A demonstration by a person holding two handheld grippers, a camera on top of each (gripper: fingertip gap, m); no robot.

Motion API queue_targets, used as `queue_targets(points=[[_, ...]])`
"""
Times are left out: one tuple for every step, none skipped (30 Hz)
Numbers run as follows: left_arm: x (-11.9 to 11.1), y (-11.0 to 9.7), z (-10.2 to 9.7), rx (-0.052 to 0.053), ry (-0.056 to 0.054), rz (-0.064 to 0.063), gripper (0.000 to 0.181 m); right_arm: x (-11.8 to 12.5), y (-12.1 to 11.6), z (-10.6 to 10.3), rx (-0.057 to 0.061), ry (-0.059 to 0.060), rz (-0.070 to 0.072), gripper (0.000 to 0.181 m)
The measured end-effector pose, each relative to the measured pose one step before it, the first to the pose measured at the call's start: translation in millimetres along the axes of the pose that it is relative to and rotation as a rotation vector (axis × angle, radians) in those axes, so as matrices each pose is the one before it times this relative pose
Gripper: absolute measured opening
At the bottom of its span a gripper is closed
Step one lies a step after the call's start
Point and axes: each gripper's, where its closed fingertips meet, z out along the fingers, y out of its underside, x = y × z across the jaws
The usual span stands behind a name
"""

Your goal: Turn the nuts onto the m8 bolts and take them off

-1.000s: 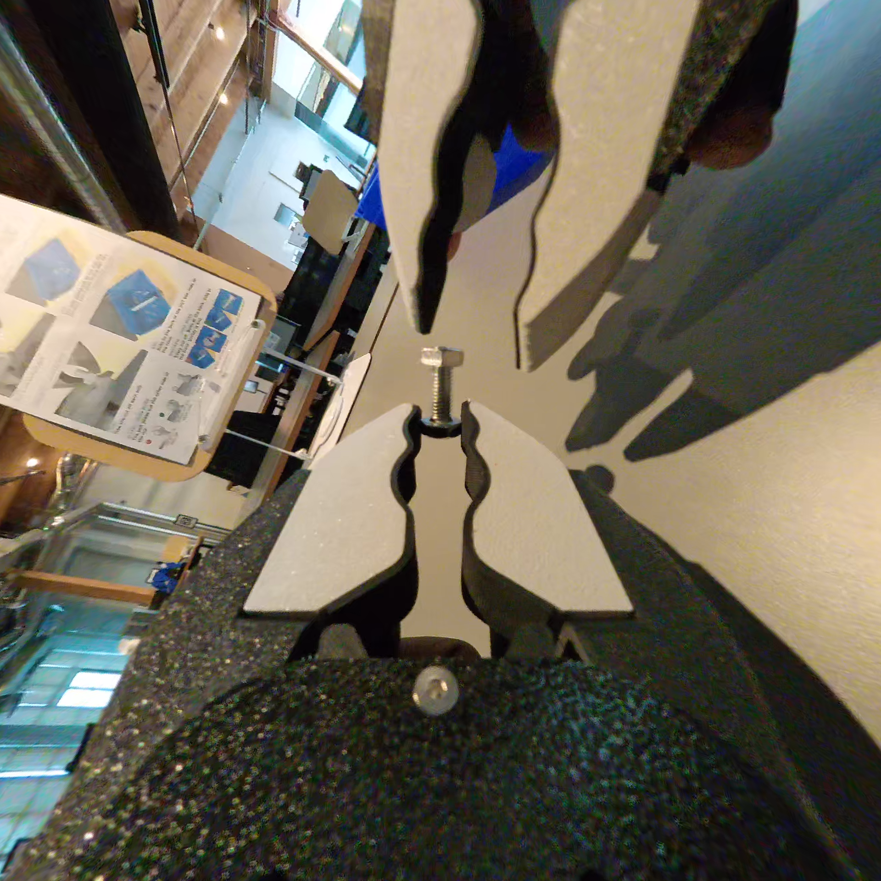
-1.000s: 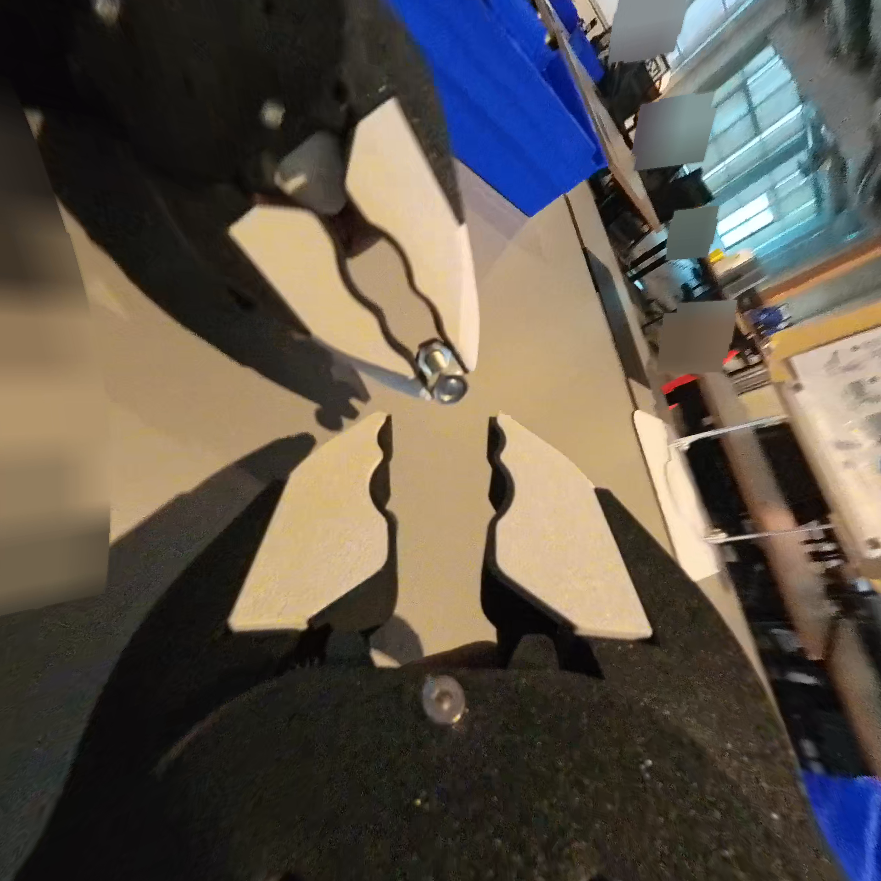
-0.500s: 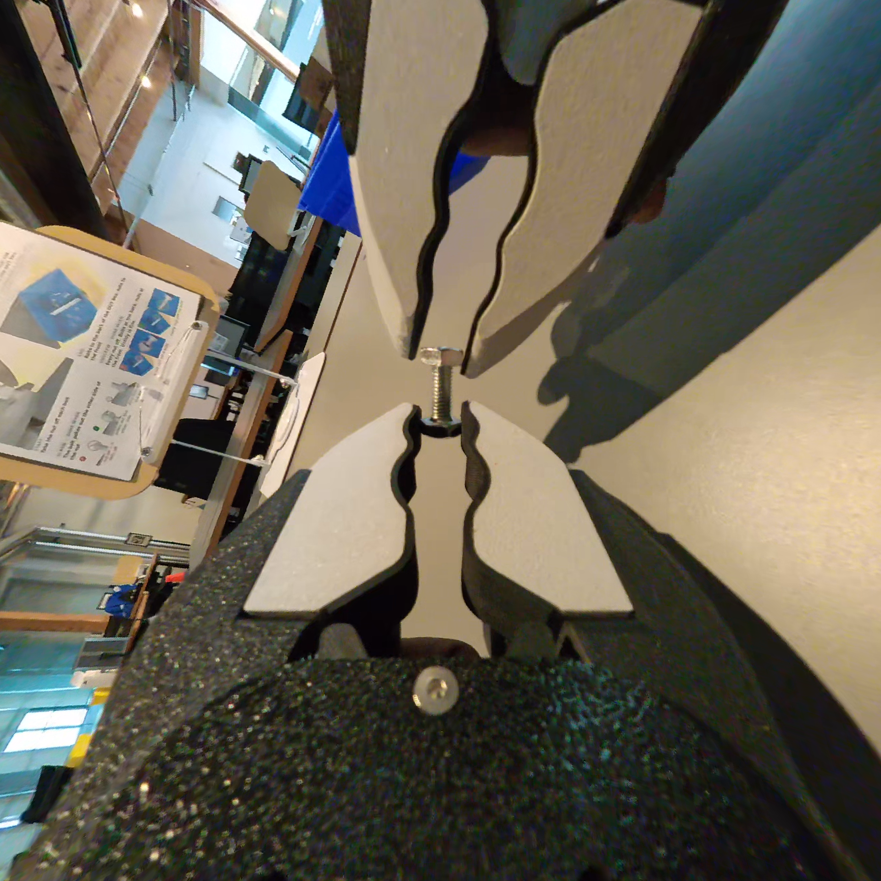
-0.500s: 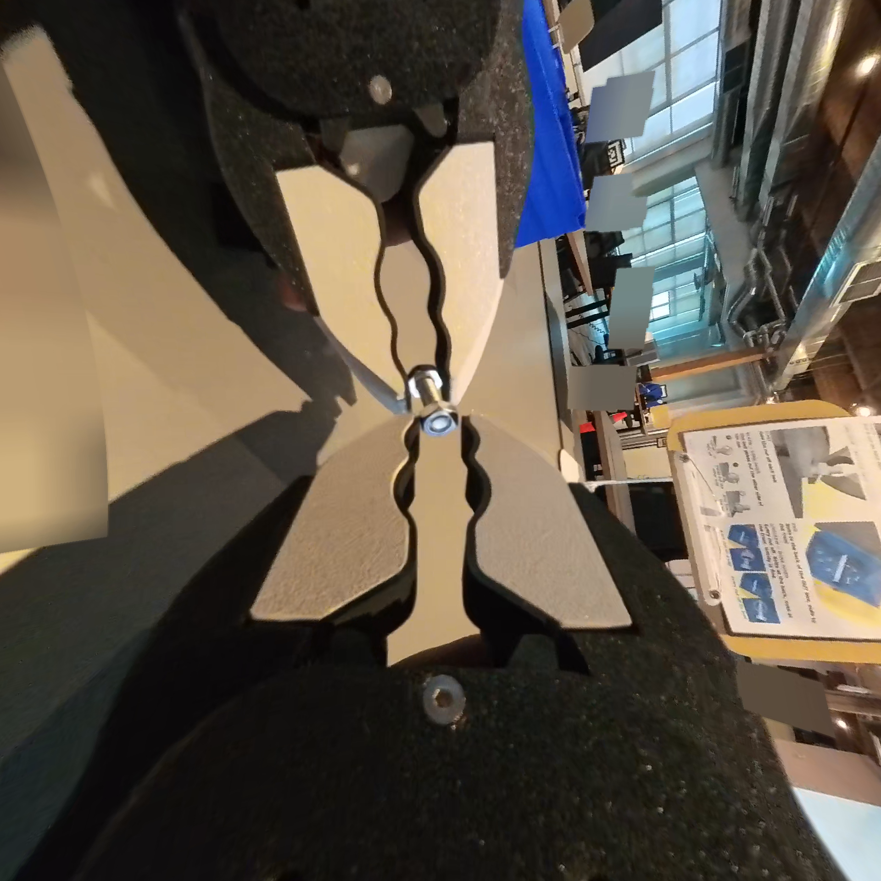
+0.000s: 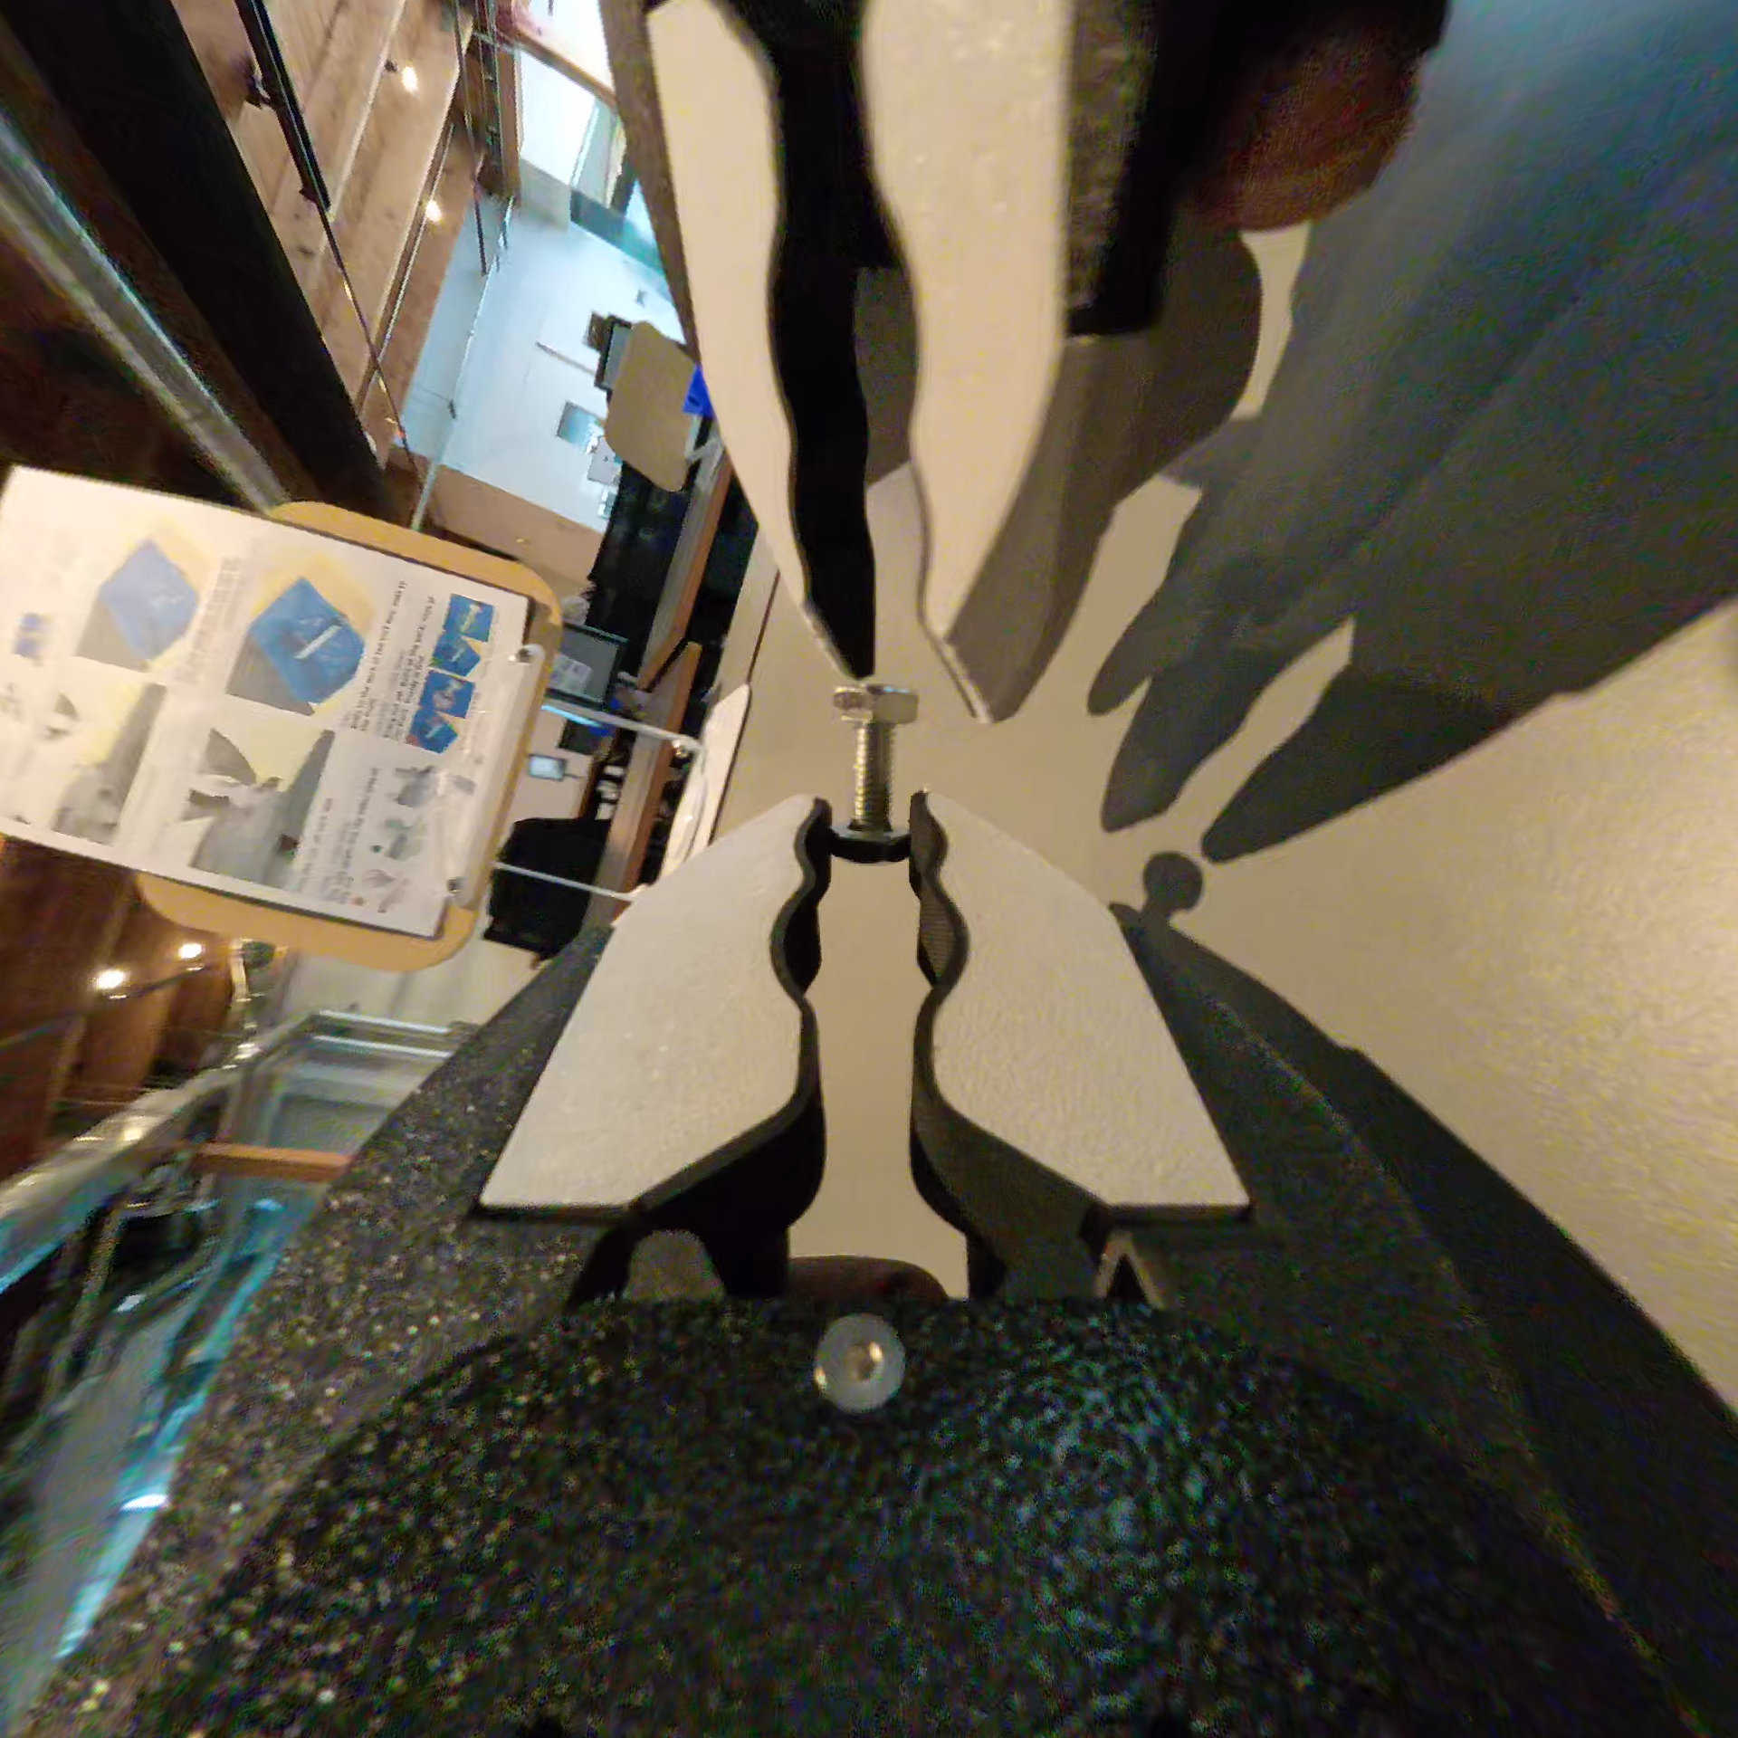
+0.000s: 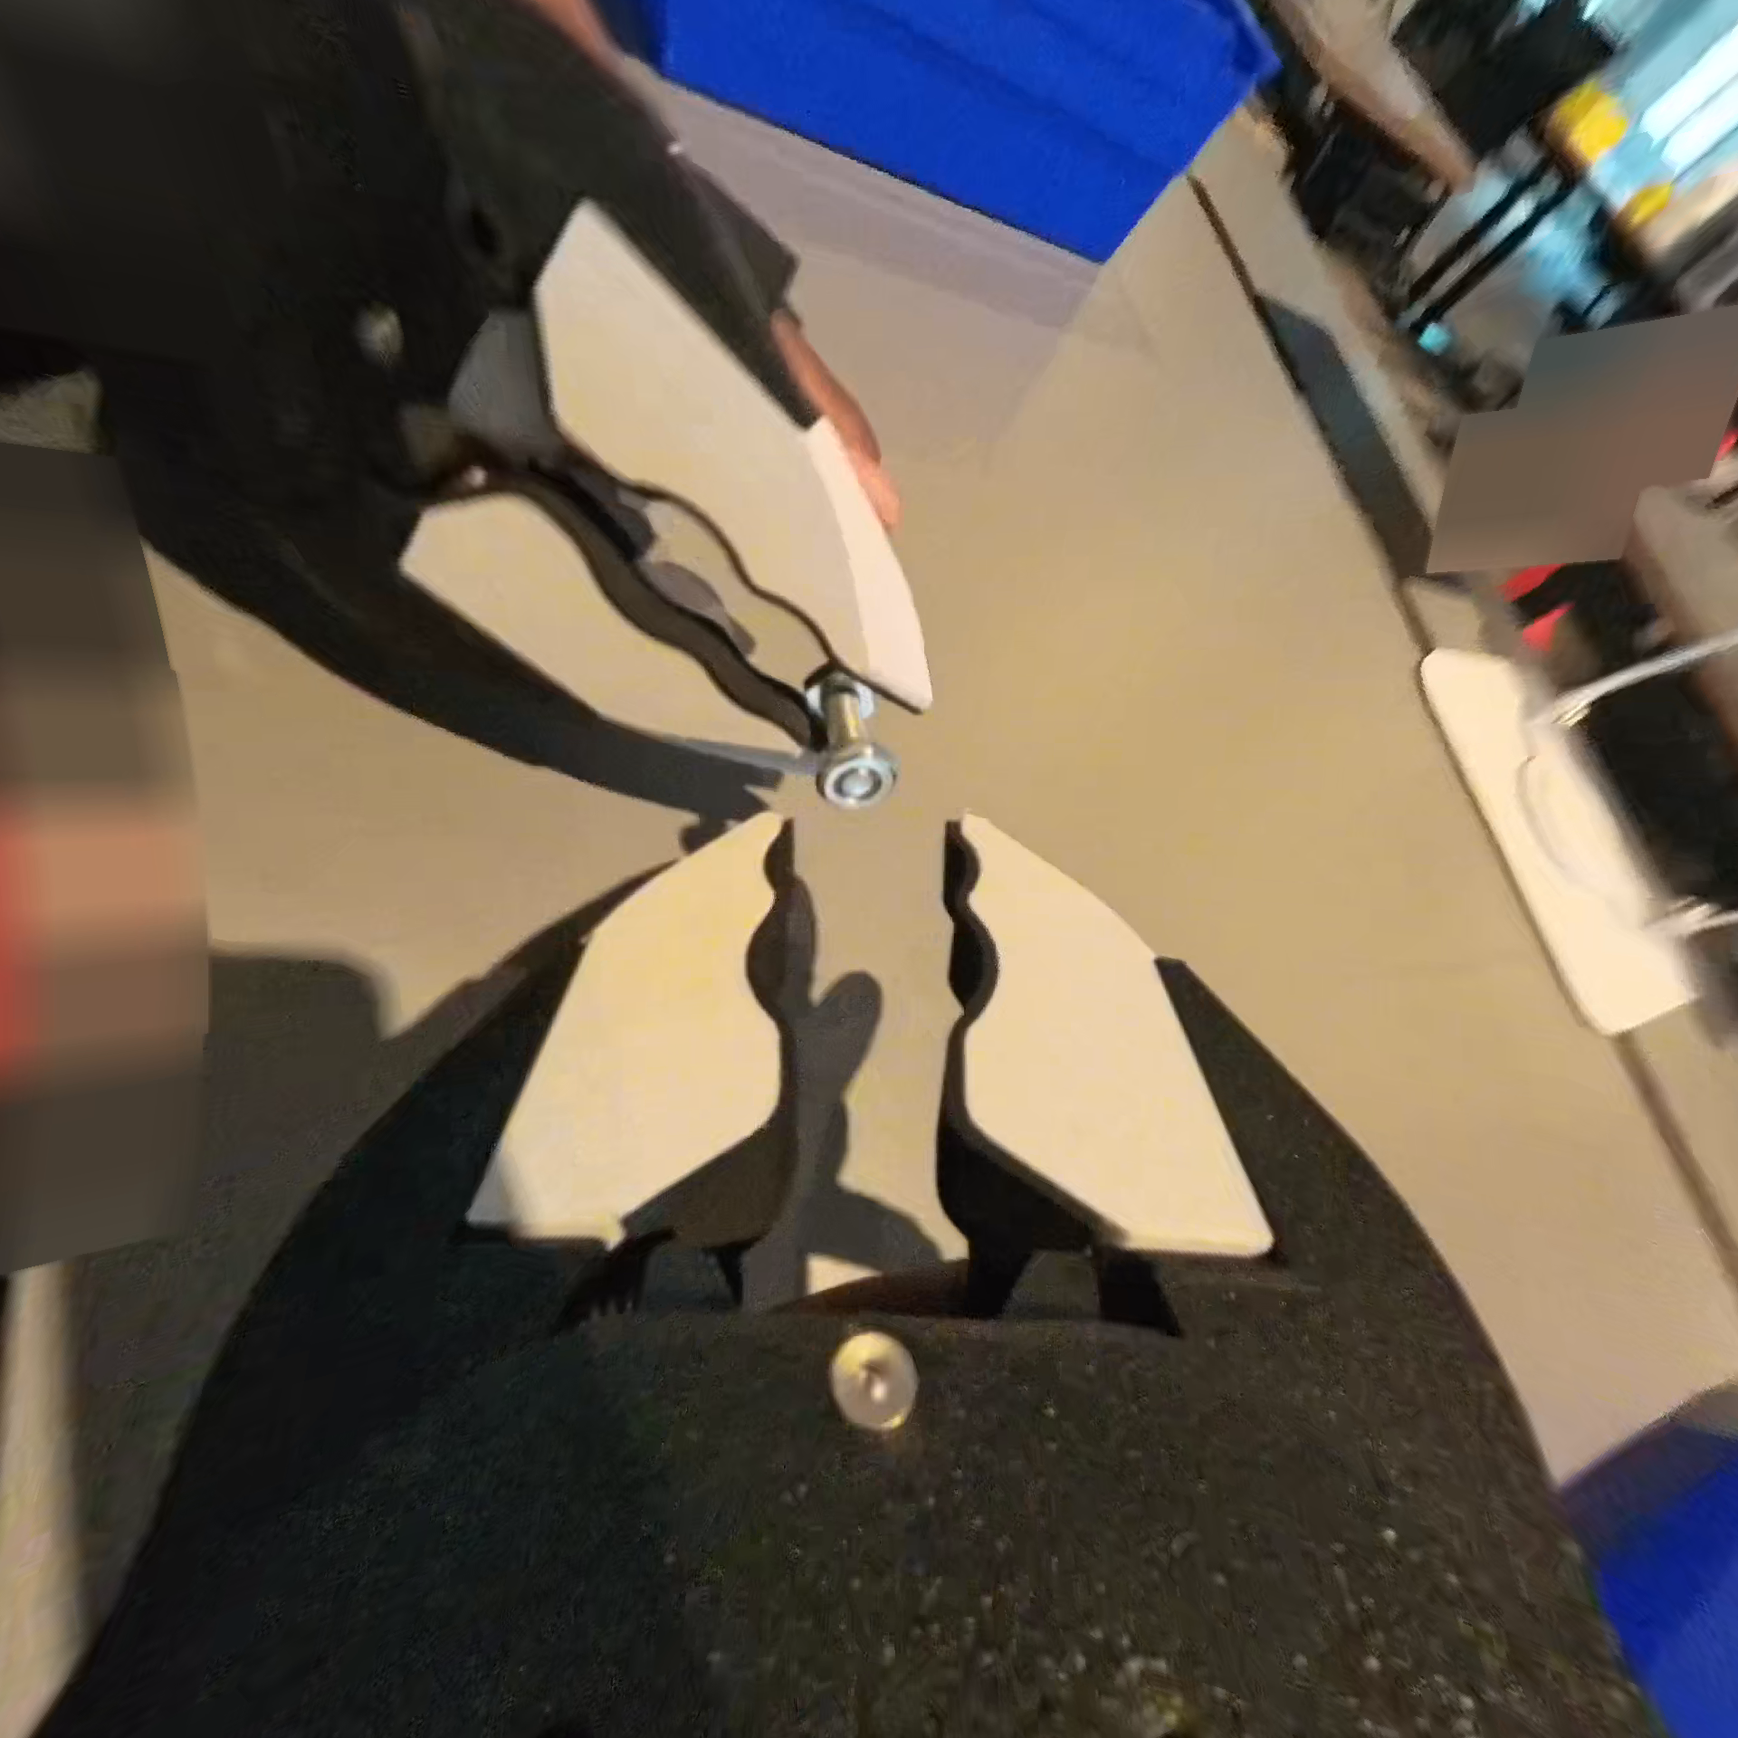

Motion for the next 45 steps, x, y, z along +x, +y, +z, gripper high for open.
queue_targets(points=[[-0.17,-1.71,-1.05,0.0196,0.0126,-0.0334,0.016,1.09,-0.04,-1.75,0.0118,0.0181,-0.0742,0.035],[-0.48,-1.87,-1.01,0.0183,0.0103,-0.0291,0.016,0.99,-0.46,-1.57,0.0128,0.0203,-0.0729,0.037],[-0.13,-1.44,-0.84,0.0146,0.0108,-0.0252,0.016,0.90,0.18,-0.92,0.0082,0.0190,-0.0645,0.038],[0.15,-1.02,-0.66,0.0116,0.0101,-0.0209,0.016,0.27,0.32,-0.44,0.0060,0.0139,-0.0504,0.039],[0.48,-0.33,-0.32,0.0057,0.0095,-0.0135,0.016,-0.53,0.18,-0.25,0.0070,0.0048,-0.0325,0.039],[0.44,0.22,0.02,0.0011,0.0054,-0.0049,0.016,-1.10,-0.70,-0.22,0.0117,-0.0016,-0.0204,0.037],[0.98,0.24,0.10,-0.0010,0.0066,0.0001,0.016,-1.53,-2.61,-0.67,0.0215,-0.0035,-0.0167,0.036],[1.82,-0.29,0.21,0.0017,0.0107,-0.0005,0.016,-1.81,-3.71,-0.81,0.0255,-0.0052,-0.0133,0.035],[2.10,-0.57,0.22,0.0030,0.0126,-0.0013,0.016,-1.85,-3.60,-0.39,0.0211,-0.0063,-0.0094,0.034],[1.68,-0.53,0.21,0.0022,0.0092,0.0005,0.016,-1.46,-2.98,-0.21,0.0151,-0.0032,-0.0104,0.032],[1.62,-0.40,0.16,0.0008,0.0084,0.0022,0.016,-0.74,-1.97,0.18,0.0088,0.0024,-0.0150,0.031],[1.64,0.20,0.30,-0.0013,0.0087,0.0014,0.016,-0.69,-0.50,0.58,0.0009,0.0044,-0.0186,0.030],[0.91,0.72,0.35,-0.0049,0.0038,0.0027,0.016,-0.85,0.64,1.10,-0.0067,0.0032,-0.0199,0.027],[0.61,0.77,0.38,-0.0054,0.0014,0.0059,0.016,-0.75,1.37,1.45,-0.0107,0.0044,-0.0191,0.023],[1.20,0.41,0.40,-0.0035,0.0050,0.0057,0.016,-0.18,1.64,1.89,-0.0131,0.0081,-0.0157,0.019],[1.09,0.76,0.48,-0.0055,0.0036,0.0044,0.016,0.60,1.64,1.78,-0.0150,0.0118,-0.0122,0.015],[-0.19,1.73,0.57,-0.0120,-0.0040,0.0062,0.016,0.23,1.42,1.62,-0.0139,0.0074,-0.0080,0.015],[-0.37,1.00,0.35,-0.0072,-0.0063,0.0098,0.016,0.05,0.73,1.02,-0.0104,0.0018,0.0018,0.015],[-1.11,0.55,-0.04,-0.0053,-0.0102,0.0103,0.016,0.22,0.41,0.60,-0.0091,-0.0022,0.0200,0.015],[-1.47,0.45,0.03,-0.0065,-0.0150,0.0164,0.016,0.30,0.47,0.61,-0.0121,-0.0108,0.0474,0.015],[-1.61,0.77,0.23,-0.0108,-0.0197,0.0240,0.016,0.46,0.61,0.70,-0.0139,-0.0205,0.0796,0.015],[-1.82,1.31,0.66,-0.0170,-0.0227,0.0304,0.016,0.23,0.97,0.95,-0.0158,-0.0308,0.1203,0.015],[-1.24,1.86,0.83,-0.0198,-0.0210,0.0342,0.016,-0.30,0.92,1.38,-0.0158,-0.0424,0.1607,0.015],[-0.75,1.80,0.64,-0.0167,-0.0153,0.0269,0.016,-1.08,-0.32,1.07,-0.0072,-0.0498,0.1679,0.014],[-1.14,1.04,0.38,-0.0080,-0.0099,0.0039,0.016,-1.47,-2.10,0.21,0.0091,-0.0479,0.1234,0.014],[-1.42,-0.23,-0.20,0.0043,-0.0033,-0.0160,0.016,-1.06,-3.25,-0.98,0.0250,-0.0318,0.0535,0.017],[-1.31,-0.89,-0.60,0.0120,0.0035,-0.0299,0.016,0.04,-3.21,-1.85,0.0293,-0.0103,-0.0075,0.025],[-1.11,-0.40,-0.59,0.0112,0.0078,-0.0387,0.016,1.19,-2.08,-2.33,0.0201,0.0092,-0.0513,0.033],[-0.62,-0.51,-0.67,0.0139,0.0128,-0.0399,0.016,1.63,-1.09,-2.41,0.0106,0.0230,-0.0823,0.037],[-0.60,-0.81,-0.85,0.0149,0.0132,-0.0362,0.016,1.61,-0.59,-2.56,0.0071,0.0312,-0.0974,0.038],[0.03,-1.05,-0.87,0.0146,0.0150,-0.0312,0.016,1.16,-0.14,-2.20,0.0033,0.0319,-0.0989,0.040],[0.51,-1.10,-0.72,0.0132,0.0152,-0.0254,0.016,0.13,0.47,-1.51,-0.0020,0.0251,-0.0898,0.041],[0.77,-0.98,-0.58,0.0098,0.0140,-0.0177,0.016,-0.71,0.79,-0.87,-0.0055,0.0166,-0.0722,0.041],[1.25,-0.65,-0.21,0.0061,0.0136,-0.0118,0.016,-0.68,0.95,-0.31,-0.0059,0.0123,-0.0562,0.040],[1.37,0.01,0.14,0.0014,0.0108,-0.0057,0.016,-0.56,0.16,-0.12,-0.0014,0.0109,-0.0440,0.037],[1.32,0.42,0.33,-0.0027,0.0071,0.0024,0.016,-0.88,-0.89,-0.11,0.0057,0.0071,-0.0323,0.035],[1.23,0.50,0.36,-0.0040,0.0044,0.0083,0.016,-1.30,-1.49,-0.16,0.0090,0.0027,-0.0228,0.032],[1.43,0.24,0.53,-0.0029,0.0041,0.0094,0.016,-0.94,-1.42,0.07,0.0063,0.0014,-0.0132,0.029],[1.58,-0.25,0.34,-0.0009,0.0048,0.0106,0.016,-0.91,-0.63,0.45,0.0006,-0.0002,-0.0055,0.026],[1.44,-0.58,0.24,0.0007,0.0039,0.0112,0.016,-1.00,0.05,0.73,-0.0035,-0.0014,-0.0044,0.022],[1.25,-0.52,0.30,0.0005,0.0023,0.0101,0.016,-0.96,0.23,1.04,-0.0049,-0.0006,-0.0041,0.018],[-0.19,0.20,0.15,-0.0044,-0.0055,0.0085,0.016,-1.12,0.67,1.11,-0.0082,-0.0030,0.0023,0.016],[-0.59,1.25,0.28,-0.0098,-0.0076,0.0129,0.016,-0.35,1.24,1.29,-0.0142,-0.0032,0.0196,0.016],[-1.13,0.74,0.01,-0.0068,-0.0128,0.0177,0.016,0.60,1.86,1.34,-0.0210,-0.0079,0.0493,0.016],[-1.51,0.52,0.01,-0.0083,-0.0170,0.0199,0.016,0.76,1.46,1.17,-0.0195,-0.0165,0.0808,0.016]])
